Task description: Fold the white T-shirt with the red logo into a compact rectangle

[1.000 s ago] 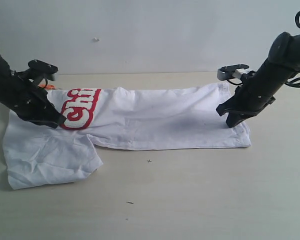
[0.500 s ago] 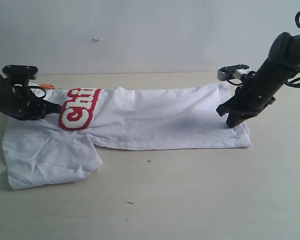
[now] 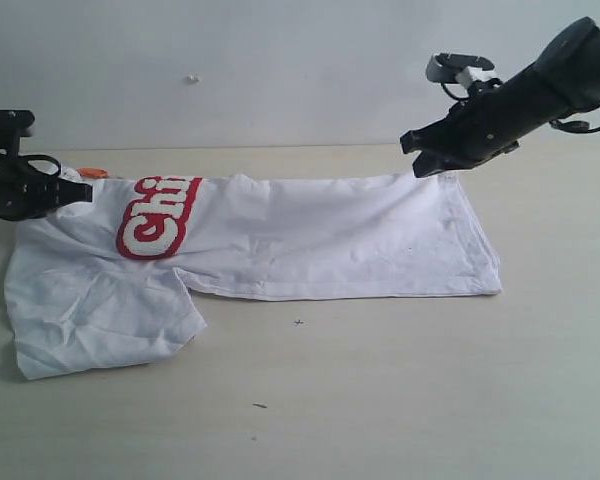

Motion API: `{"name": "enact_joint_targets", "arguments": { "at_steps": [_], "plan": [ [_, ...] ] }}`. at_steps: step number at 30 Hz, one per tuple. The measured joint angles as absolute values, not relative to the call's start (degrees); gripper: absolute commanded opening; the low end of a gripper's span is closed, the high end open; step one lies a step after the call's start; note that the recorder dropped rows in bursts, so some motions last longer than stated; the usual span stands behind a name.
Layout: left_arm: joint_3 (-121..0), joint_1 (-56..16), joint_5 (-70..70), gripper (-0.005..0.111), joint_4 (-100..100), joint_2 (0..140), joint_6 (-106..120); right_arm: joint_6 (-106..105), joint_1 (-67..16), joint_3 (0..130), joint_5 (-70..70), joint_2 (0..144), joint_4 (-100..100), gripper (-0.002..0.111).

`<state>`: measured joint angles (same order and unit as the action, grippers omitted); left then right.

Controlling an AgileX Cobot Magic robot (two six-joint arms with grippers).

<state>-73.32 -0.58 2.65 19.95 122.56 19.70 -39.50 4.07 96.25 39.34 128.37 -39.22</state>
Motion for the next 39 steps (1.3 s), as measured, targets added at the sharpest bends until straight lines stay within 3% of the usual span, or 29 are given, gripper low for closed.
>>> {"name": "enact_joint_targets", "arguments": {
  "at_steps": [5, 16, 27, 39],
  "plan": [
    [-77.15, -0.58, 6.79, 0.0, 18.85, 124.36, 19.7, -33.91, 1.92, 97.55, 35.87, 133.77, -32.62, 0.0],
    [-83.37, 0.0, 15.35, 0.0, 14.85, 129.94, 19.57, -6.09, 1.09, 103.49, 39.47, 137.52, 2.8, 0.0],
    [-84.08, 6.24, 18.18, 0.0, 15.43, 129.96, 19.35, -4.54, 1.83, 103.7, 40.3, 137.52, 5.64, 0.0],
    [-83.55, 4.86, 19.73, 0.0, 15.42, 123.9, 20.94, -5.67, 2.18, 104.88, 45.06, 136.46, 5.06, 0.0]
  ]
}}
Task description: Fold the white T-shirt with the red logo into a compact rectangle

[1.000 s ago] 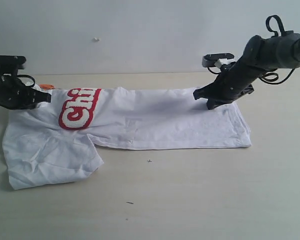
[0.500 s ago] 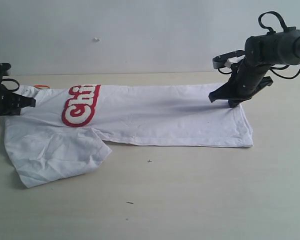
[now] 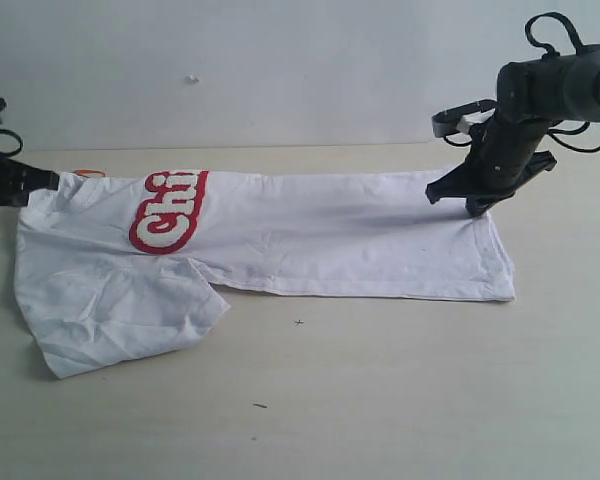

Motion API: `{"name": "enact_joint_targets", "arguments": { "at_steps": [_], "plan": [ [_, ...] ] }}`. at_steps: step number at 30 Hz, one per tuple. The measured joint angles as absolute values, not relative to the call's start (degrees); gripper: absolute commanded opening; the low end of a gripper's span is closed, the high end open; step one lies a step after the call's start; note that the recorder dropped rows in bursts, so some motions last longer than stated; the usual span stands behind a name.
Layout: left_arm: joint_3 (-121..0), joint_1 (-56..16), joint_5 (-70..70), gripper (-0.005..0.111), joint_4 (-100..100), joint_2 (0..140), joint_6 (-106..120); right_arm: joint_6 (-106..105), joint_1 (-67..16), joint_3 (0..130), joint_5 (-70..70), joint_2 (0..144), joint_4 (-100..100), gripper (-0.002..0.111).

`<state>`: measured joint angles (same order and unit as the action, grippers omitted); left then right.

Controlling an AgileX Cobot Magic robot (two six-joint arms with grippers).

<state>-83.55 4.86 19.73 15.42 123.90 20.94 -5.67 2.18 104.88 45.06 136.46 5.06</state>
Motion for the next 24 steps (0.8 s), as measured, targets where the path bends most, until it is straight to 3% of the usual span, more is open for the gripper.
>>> {"name": "enact_joint_targets", "arguments": {
  "at_steps": [11, 13, 18, 24],
  "plan": [
    [-83.13, -3.0, 32.84, 0.0, 24.75, 115.62, 38.28, -15.13, 2.41, 104.88, 47.94, 132.66, -7.36, 0.0],
    [-81.58, -5.25, 36.49, 0.006, 25.53, 114.65, 40.56, -15.89, 2.41, 104.88, 49.32, 132.66, -7.88, 0.0],
    [-76.61, -12.4, 42.23, 0.045, 25.74, 113.01, 41.73, -17.16, 2.41, 104.88, 51.16, 132.66, -8.39, 0.0],
    [-72.56, -22.78, 42.56, 0.047, 22.0, 109.8, 38.48, -17.37, 2.41, 104.88, 53.61, 132.66, -9.01, 0.0]
  ]
}}
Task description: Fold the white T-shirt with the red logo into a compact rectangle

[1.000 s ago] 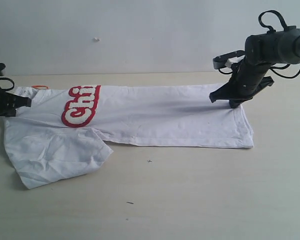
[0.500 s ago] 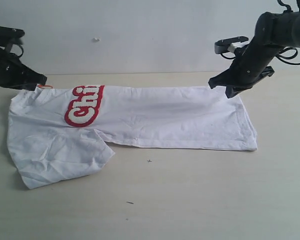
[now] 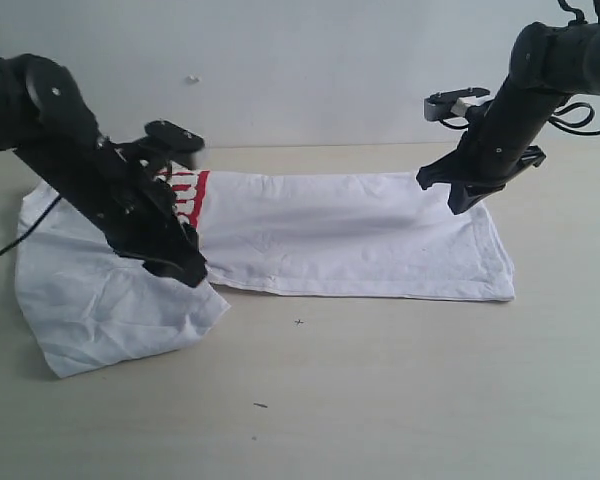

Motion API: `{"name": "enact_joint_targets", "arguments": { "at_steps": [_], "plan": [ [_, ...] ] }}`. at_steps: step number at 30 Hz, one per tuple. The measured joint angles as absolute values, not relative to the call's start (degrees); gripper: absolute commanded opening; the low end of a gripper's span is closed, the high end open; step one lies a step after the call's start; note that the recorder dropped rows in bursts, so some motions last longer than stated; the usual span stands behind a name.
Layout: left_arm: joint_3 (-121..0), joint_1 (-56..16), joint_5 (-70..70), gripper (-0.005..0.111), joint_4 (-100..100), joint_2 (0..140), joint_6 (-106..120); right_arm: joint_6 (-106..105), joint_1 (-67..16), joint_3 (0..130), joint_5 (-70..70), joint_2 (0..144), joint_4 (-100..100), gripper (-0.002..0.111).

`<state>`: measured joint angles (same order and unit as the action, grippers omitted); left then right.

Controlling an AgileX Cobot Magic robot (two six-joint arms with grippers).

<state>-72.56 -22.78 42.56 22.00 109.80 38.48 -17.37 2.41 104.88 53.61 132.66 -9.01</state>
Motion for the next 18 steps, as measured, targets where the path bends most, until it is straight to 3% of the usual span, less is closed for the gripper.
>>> {"name": "enact_joint_targets", "arguments": {
  "at_steps": [9, 14, 17, 18],
  "plan": [
    [-62.71, -31.57, 36.81, 0.048, 9.28, 109.67, 25.79, -17.37, 2.41, 104.88, 55.43, 132.66, -9.23, 0.0],
    [-58.44, -30.61, 27.93, 0.068, -1.72, 109.67, 12.77, -17.7, 2.41, 104.88, 56.67, 132.66, -9.23, 0.0],
    [-58.21, -29.89, 26.91, 0.065, -3.43, 110.09, 10.26, -18.22, 2.41, 104.88, 57.08, 132.66, -9.23, 0.0],
    [-58.21, -30.0, 27.02, 0.059, -3.51, 111.01, 10.01, -18.36, 2.41, 104.88, 57.12, 132.66, -9.23, 0.0]
  ]
}}
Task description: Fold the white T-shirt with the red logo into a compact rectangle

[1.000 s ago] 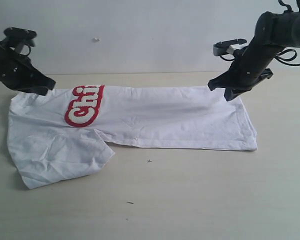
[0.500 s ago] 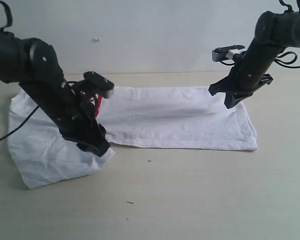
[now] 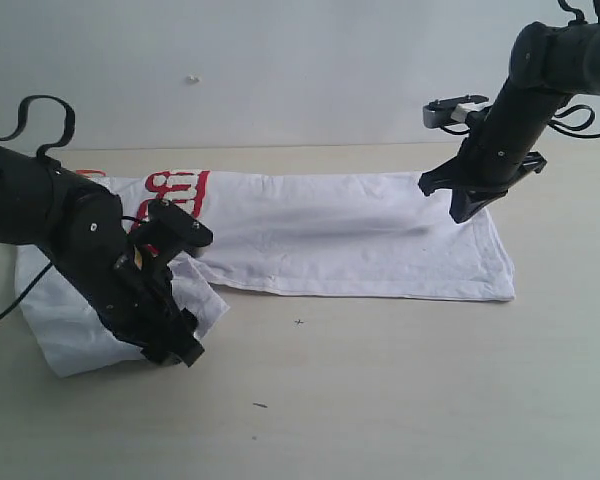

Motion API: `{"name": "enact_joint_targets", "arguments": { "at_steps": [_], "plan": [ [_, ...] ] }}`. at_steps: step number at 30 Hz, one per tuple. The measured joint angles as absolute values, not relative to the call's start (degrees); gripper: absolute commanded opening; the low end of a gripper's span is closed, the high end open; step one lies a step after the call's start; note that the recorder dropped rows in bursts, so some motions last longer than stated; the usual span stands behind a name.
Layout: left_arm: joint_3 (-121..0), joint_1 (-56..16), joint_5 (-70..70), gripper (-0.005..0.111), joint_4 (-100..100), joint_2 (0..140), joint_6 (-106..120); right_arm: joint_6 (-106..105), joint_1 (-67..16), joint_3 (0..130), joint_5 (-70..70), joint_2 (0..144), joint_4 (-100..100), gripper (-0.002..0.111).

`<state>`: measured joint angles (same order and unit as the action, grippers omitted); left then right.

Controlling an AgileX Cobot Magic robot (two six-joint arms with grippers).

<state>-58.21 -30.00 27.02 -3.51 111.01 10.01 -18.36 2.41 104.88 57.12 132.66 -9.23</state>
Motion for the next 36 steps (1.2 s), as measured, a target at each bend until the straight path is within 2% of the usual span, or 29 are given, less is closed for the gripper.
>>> {"name": "enact_joint_targets", "arguments": {
  "at_steps": [1, 2, 3, 4, 5, 10, 15, 19, 27, 33, 36],
  "plan": [
    [-58.21, -30.26, 26.98, 0.049, -3.51, 111.34, 9.6, -18.36, 2.41, 104.88, 57.12, 132.66, -9.23, 0.0],
    [-58.42, -30.36, 26.98, 0.03, -3.41, 111.75, 9.46, -18.36, 2.41, 104.88, 57.12, 132.66, -9.23, 0.0],
    [-58.7, -30.5, 26.82, 0.017, -3.41, 111.98, 9.46, -18.36, 2.41, 104.88, 57.12, 132.66, -9.23, 0.0],
    [-58.69, -30.62, 26.82, 0.006, -3.26, 112.07, 9.35, -18.36, 2.41, 104.88, 57.12, 132.66, -9.23, 0.0],
    [-58.69, -30.62, 26.82, 0.001, -3.46, 112.07, 9.38, -18.36, 2.41, 104.88, 57.12, 132.66, -9.23, 0.0],
    [-58.72, -30.62, 29.25, 0.001, -5.92, 111.43, 9.59, -18.47, 2.41, 104.88, 57.12, 132.66, -9.23, 0.0],
    [-61.18, -30.62, 42.74, 0.0, -12.04, 106.84, 13.49, -18.47, 2.41, 104.88, 57.12, 132.66, -9.23, 0.0],
    [-61.76, -30.62, 44.47, 0.0, -17.29, 104.68, 14.83, -18.57, 2.41, 104.88, 57.12, 132.66, -9.23, 0.0],
    [-61.76, -30.62, 35.57, 0.0, -31.58, 103.58, 21.42, -18.68, 2.41, 104.88, 57.35, 132.66, -9.23, 0.0],
    [-61.85, -30.62, 22.81, 0.0, -46.66, 103.92, 24.24, -18.68, 2.41, 104.88, 57.35, 132.66, -9.23, 0.0],
    [-61.88, -30.62, 17.84, 0.008, -51.25, 105.02, 24.36, -18.78, 2.41, 104.88, 57.24, 132.66, -9.23, 0.0]
  ]
}}
